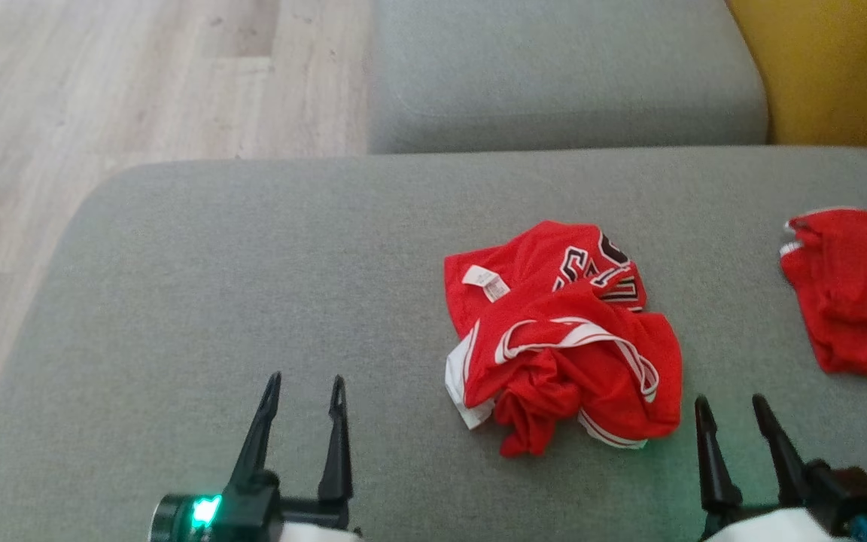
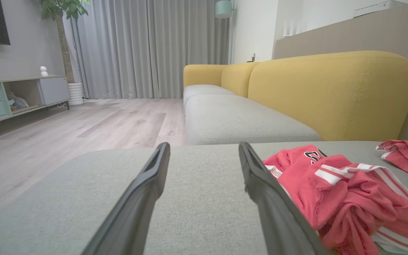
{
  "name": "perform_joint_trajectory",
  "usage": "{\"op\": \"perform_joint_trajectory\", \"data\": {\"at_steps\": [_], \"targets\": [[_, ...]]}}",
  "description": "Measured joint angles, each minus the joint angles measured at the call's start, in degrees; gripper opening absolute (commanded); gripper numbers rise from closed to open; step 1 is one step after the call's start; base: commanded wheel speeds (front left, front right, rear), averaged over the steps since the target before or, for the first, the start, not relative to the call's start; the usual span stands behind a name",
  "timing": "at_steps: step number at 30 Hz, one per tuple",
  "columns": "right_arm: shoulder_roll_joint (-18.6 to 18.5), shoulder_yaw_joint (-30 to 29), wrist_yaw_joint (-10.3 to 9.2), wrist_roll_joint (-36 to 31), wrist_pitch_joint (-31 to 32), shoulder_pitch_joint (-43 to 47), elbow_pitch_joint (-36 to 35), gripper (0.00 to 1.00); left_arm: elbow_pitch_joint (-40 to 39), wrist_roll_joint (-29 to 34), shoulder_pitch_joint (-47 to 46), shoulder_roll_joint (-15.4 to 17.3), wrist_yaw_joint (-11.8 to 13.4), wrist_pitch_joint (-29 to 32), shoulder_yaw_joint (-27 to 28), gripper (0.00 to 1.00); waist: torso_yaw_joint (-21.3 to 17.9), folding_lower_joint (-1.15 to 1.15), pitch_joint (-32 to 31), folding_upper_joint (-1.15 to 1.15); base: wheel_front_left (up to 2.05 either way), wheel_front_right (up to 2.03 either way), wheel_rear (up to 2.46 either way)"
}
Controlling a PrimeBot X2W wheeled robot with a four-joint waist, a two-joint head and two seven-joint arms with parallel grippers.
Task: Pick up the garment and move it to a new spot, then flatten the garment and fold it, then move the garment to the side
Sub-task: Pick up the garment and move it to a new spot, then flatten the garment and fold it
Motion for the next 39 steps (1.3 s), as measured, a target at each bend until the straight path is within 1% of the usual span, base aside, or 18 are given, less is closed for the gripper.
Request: {"op": "perform_joint_trajectory", "data": {"at_steps": [6, 17, 29, 33, 35, 37, 39], "targets": [[0.02, 0.25, 0.00, 0.45, 0.00, 2.32, -0.22, 1.00, -0.54, 0.33, 2.57, 0.00, -0.81, 0.00, 1.56, 1.00, 1.71, 0.00, -1.71, 0.00, 0.00, 0.00, 0.00], [0.03, 0.99, 0.00, 0.52, 0.00, 2.32, -0.97, 1.00, 0.31, 0.35, 2.58, 0.00, -2.00, 0.00, 2.64, 1.00, 2.05, 0.01, -2.33, 0.00, 0.00, 0.00, 0.00], [0.03, 1.20, 0.00, 0.52, 0.00, 2.31, -1.63, 1.00, 2.09, 0.31, 2.60, 0.00, -2.99, 0.01, 2.31, 1.00, 2.52, 0.01, -2.28, 0.00, 0.00, 0.00, 0.00], [0.04, 1.11, 0.00, 0.49, 0.00, 2.29, -1.70, 1.00, 3.39, -0.10, 2.59, 0.01, -4.33, 0.01, 0.53, 1.00, 2.19, 0.01, -2.13, 0.00, 0.00, 0.00, 0.00], [0.04, 1.07, 0.00, 0.25, 0.00, 2.25, -1.77, 1.00, 4.00, -0.92, 2.44, 0.05, -5.23, 0.01, -1.38, 1.00, 1.47, 0.01, -1.90, 0.00, 0.00, 0.00, 0.00], [0.03, 1.05, 0.00, -0.16, 0.00, 2.14, -1.77, 1.00, 5.32, -2.44, 1.88, 0.08, -6.11, 0.01, -4.36, 1.00, 0.36, 0.01, -1.56, 0.00, 0.00, 0.00, 0.00], [0.05, 0.47, 0.00, 0.04, 0.00, 1.92, -1.78, 1.00, 7.09, -4.36, 0.19, 0.14, -7.57, 0.01, -8.26, 1.00, -1.09, 0.01, -1.13, 0.00, 0.00, 0.00, 0.00]]}}
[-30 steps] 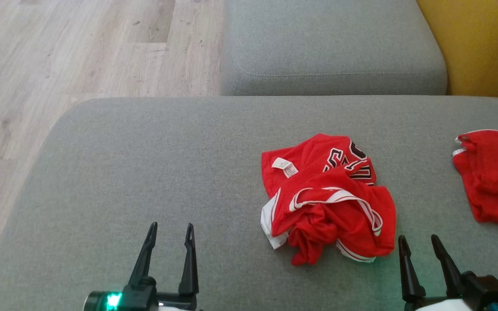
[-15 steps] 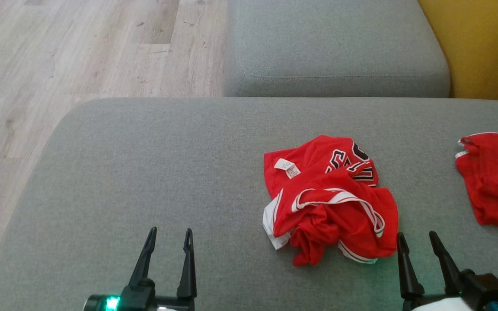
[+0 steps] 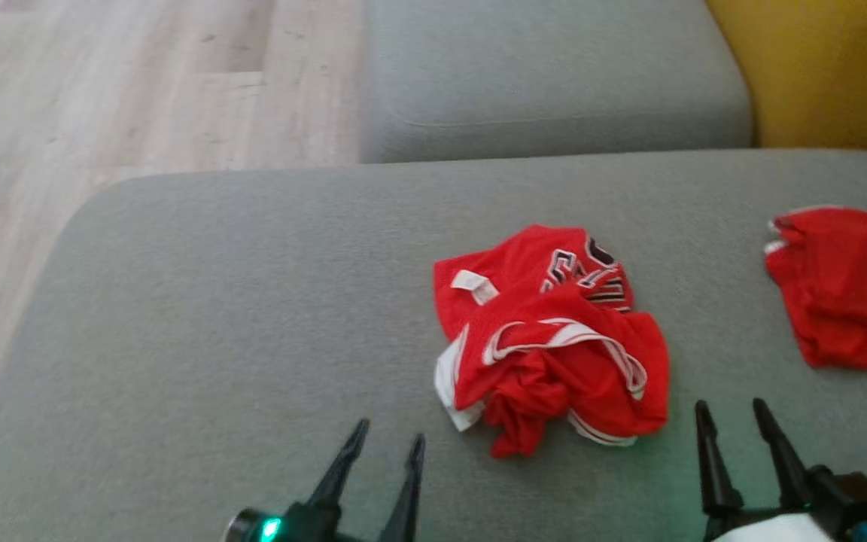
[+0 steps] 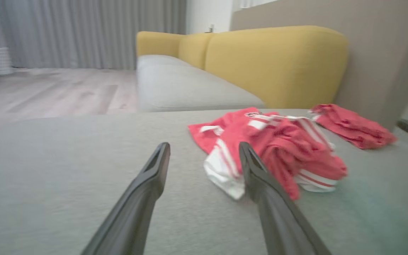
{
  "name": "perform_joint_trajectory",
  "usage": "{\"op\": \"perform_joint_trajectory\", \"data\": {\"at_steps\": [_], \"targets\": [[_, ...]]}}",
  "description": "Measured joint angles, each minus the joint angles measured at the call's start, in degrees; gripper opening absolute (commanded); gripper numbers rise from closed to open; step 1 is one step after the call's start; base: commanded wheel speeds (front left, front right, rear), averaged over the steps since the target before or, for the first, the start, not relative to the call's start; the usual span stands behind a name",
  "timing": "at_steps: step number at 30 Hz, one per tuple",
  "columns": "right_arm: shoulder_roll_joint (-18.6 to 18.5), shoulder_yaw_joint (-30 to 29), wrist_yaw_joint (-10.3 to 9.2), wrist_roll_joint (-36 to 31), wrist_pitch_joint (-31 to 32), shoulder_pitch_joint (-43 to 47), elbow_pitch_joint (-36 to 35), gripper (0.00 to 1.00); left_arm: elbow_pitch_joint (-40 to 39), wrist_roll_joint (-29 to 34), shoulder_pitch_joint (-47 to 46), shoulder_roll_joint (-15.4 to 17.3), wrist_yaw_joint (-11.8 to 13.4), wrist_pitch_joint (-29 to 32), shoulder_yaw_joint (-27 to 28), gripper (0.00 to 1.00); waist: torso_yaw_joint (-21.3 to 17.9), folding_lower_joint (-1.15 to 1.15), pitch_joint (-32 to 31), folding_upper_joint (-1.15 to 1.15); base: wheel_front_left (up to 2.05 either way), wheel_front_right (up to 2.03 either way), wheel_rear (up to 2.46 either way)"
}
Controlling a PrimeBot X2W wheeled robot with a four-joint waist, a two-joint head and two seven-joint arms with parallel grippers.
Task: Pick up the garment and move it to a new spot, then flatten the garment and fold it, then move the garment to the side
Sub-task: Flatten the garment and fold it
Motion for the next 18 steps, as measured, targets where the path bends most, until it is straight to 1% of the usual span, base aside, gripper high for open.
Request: {"op": "perform_joint_trajectory", "data": {"at_steps": [3, 6, 9, 14, 15, 18], "targets": [[-0.04, -0.92, 0.00, 0.12, 0.00, -1.19, -0.18, 1.00, 3.57, -3.89, -5.03, 0.63, -1.36, -0.01, -5.68, 1.00, -2.74, 0.00, 0.79, 0.00, 0.00, 0.00, 0.00], [-0.04, -0.96, 0.00, -0.10, 0.00, -2.73, -1.11, 1.00, 6.49, -7.92, -11.21, 0.38, -2.61, 0.00, -12.52, 1.00, -6.11, 0.01, 1.79, 0.00, 0.00, 0.00, 0.00], [-0.10, -1.10, 0.00, -0.47, 0.00, -3.63, -2.69, 1.00, 8.45, -12.78, -16.76, 0.03, -3.18, 0.58, -18.79, 1.00, -9.78, 0.01, 3.16, 0.00, 0.00, 0.00, 0.00], [-0.10, -0.54, 0.00, -1.11, 0.00, -5.92, -3.78, 1.00, 10.46, -21.98, -26.08, 0.02, -2.59, 2.36, -26.07, 1.00, -15.76, 0.02, 6.53, 0.00, 0.00, 0.00, 0.00], [-0.10, -0.54, 0.00, -1.11, 0.00, -5.92, -3.78, 1.00, 10.46, -21.98, -26.08, 0.02, -2.59, 2.36, -26.07, 1.00, -15.76, 0.02, 6.53, 0.00, 0.00, 0.00, 0.00], [-0.09, -0.34, 0.00, -1.08, 0.00, -7.43, -3.79, 1.00, 12.66, -27.08, -30.15, -0.05, -1.56, 4.05, -29.38, 1.00, -19.15, 0.02, 8.61, 0.00, 0.00, 0.00, 0.00]]}}
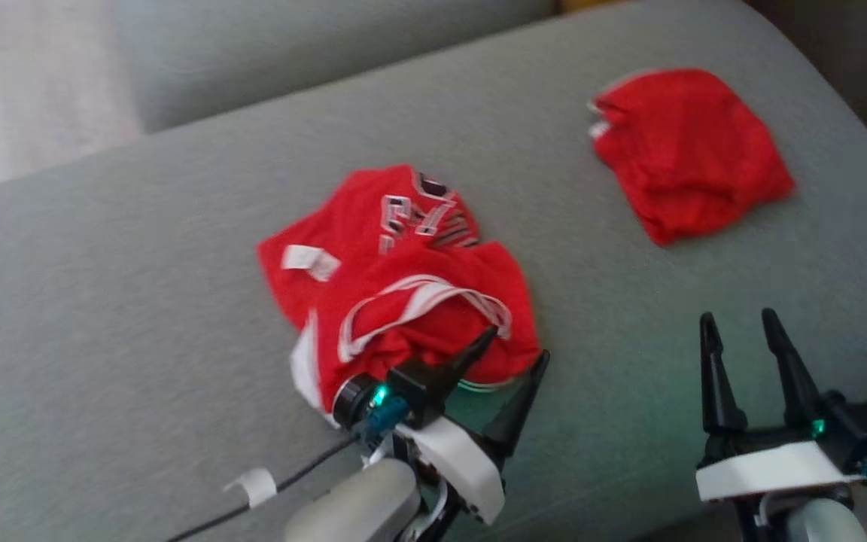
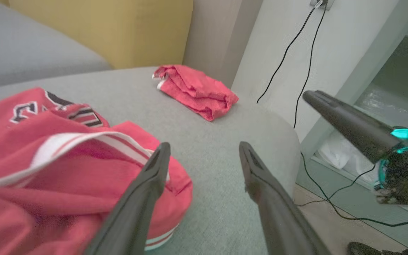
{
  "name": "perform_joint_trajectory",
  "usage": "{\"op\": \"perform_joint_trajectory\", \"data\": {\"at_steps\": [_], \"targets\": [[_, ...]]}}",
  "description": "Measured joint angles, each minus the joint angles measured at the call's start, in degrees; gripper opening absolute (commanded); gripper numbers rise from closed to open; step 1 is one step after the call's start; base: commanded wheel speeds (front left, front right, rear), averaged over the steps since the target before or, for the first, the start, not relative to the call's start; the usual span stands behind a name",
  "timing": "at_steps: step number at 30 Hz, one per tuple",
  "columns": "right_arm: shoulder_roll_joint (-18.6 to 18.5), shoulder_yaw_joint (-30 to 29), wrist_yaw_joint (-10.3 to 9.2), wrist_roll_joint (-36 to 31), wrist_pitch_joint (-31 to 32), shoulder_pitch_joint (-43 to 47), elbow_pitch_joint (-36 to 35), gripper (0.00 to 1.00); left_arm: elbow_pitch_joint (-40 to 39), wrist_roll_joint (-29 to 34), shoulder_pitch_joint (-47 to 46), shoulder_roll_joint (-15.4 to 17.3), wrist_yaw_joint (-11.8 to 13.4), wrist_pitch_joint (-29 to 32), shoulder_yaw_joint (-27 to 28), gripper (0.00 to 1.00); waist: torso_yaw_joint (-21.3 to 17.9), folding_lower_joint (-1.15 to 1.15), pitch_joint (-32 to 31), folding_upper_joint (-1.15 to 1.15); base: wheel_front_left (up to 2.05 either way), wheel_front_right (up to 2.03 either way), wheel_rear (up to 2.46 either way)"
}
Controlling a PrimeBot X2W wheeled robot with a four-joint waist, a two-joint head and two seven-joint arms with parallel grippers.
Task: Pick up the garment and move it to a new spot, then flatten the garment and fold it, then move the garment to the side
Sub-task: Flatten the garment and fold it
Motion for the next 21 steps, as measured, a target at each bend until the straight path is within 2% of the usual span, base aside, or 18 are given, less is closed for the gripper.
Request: {"op": "perform_joint_trajectory", "data": {"at_steps": [2, 9, 18, 21], "targets": [[0.00, 0.00, 0.00, 0.00, 0.00, -0.47, -0.04, 1.00, 1.32, -2.52, -1.57, -0.04, 0.90, -0.02, -1.34, 1.00, -2.02, 0.00, 1.36, 0.00, 0.00, 0.00, 0.00], [0.02, 0.46, 0.00, 0.03, 0.00, -0.47, -0.04, 1.00, 8.00, -9.32, -5.69, -0.05, 7.75, 0.54, -4.08, 1.00, -6.55, 0.00, 5.17, 0.00, 0.00, 0.00, 0.00], [0.08, 1.64, 0.00, 0.13, 0.00, -1.17, 0.05, 1.00, 12.93, -15.41, -8.84, -0.11, 13.68, 0.47, -7.31, 1.00, -7.22, -0.01, 6.42, 0.00, 0.00, 0.00, 0.00], [0.07, 1.88, 0.00, 0.21, 0.00, -1.90, 0.08, 1.00, 13.91, -16.74, -9.40, -0.11, 14.25, 0.30, -7.92, 1.00, -7.29, -0.02, 6.38, 0.00, 0.00, 0.00, 0.00]]}}
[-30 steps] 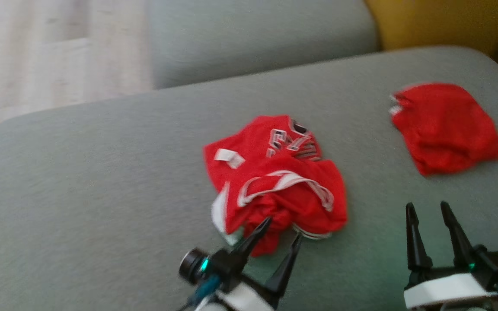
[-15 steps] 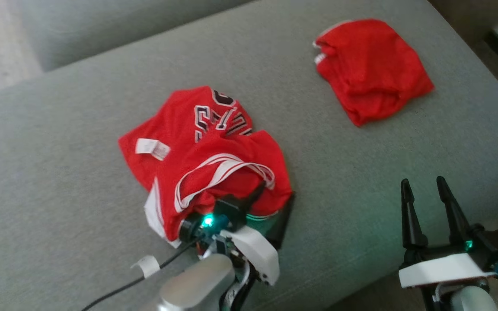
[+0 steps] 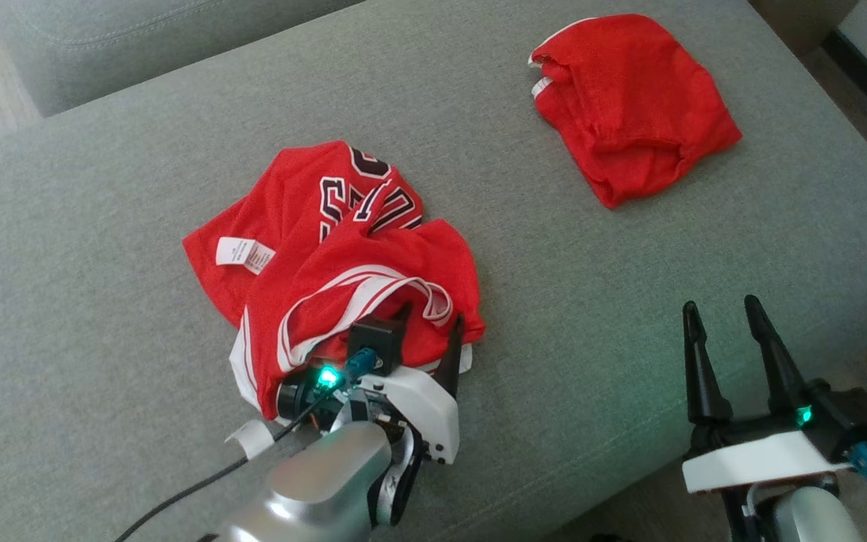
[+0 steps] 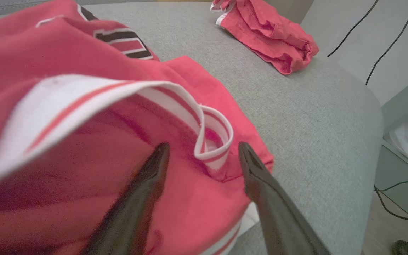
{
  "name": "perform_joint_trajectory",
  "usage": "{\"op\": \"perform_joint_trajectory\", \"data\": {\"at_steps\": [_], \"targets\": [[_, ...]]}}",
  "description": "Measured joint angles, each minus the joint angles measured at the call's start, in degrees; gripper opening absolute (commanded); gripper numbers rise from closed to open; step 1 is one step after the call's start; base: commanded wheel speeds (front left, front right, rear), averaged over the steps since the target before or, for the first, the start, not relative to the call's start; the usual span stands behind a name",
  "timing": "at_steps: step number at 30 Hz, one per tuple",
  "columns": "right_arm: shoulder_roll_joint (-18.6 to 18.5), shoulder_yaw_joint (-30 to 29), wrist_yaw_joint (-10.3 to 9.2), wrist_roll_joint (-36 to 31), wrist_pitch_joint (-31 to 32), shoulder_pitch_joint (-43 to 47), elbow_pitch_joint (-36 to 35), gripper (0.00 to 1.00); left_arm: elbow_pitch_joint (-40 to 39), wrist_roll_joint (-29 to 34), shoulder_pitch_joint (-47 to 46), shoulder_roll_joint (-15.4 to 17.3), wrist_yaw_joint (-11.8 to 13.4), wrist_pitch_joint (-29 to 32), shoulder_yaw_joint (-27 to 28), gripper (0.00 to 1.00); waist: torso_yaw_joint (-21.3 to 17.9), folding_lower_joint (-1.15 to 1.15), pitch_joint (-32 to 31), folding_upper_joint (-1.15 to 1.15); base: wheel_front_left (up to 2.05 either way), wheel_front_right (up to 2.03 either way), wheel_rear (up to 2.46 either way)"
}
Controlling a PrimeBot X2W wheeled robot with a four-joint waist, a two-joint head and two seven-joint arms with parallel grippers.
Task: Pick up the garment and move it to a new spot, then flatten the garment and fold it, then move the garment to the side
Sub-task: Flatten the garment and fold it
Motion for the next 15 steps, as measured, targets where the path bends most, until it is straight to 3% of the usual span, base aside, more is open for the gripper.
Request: {"op": "perform_joint_trajectory", "data": {"at_steps": [2, 3, 4, 5, 15], "targets": [[0.01, 0.26, 0.00, 0.29, 0.00, -0.01, 0.09, 1.00, 0.49, -0.71, -0.46, 0.01, -0.31, -0.56, -1.00, 1.00, -0.15, 0.00, -0.08, 0.00, 0.00, 0.00, 0.00], [0.01, 0.31, 0.00, 0.33, 0.00, -0.01, 0.13, 1.00, 0.63, -0.81, -0.81, 0.02, -0.59, -0.80, -1.69, 0.71, -0.24, 0.00, -0.15, 0.00, 0.00, 0.00, 0.00], [0.01, 0.35, 0.00, 0.33, 0.00, 0.00, 0.19, 1.00, 0.62, -1.12, -1.07, 0.00, -0.86, -0.91, -2.12, 0.27, -0.34, 0.00, -0.22, 0.00, 0.00, 0.00, 0.00], [0.00, 0.36, 0.00, 0.34, 0.00, 0.00, 0.25, 1.00, 0.54, -1.24, -1.34, 0.01, -1.21, -1.15, -2.65, 0.00, -0.43, 0.00, -0.29, 0.00, 0.00, 0.00, 0.00], [0.00, 1.19, 0.00, 1.34, 0.00, 0.07, 0.97, 1.00, -5.80, -1.33, -11.10, 0.03, -5.15, -3.57, -4.54, 0.00, -0.44, 0.00, -3.16, 0.00, 0.00, 0.00, 0.00]]}}
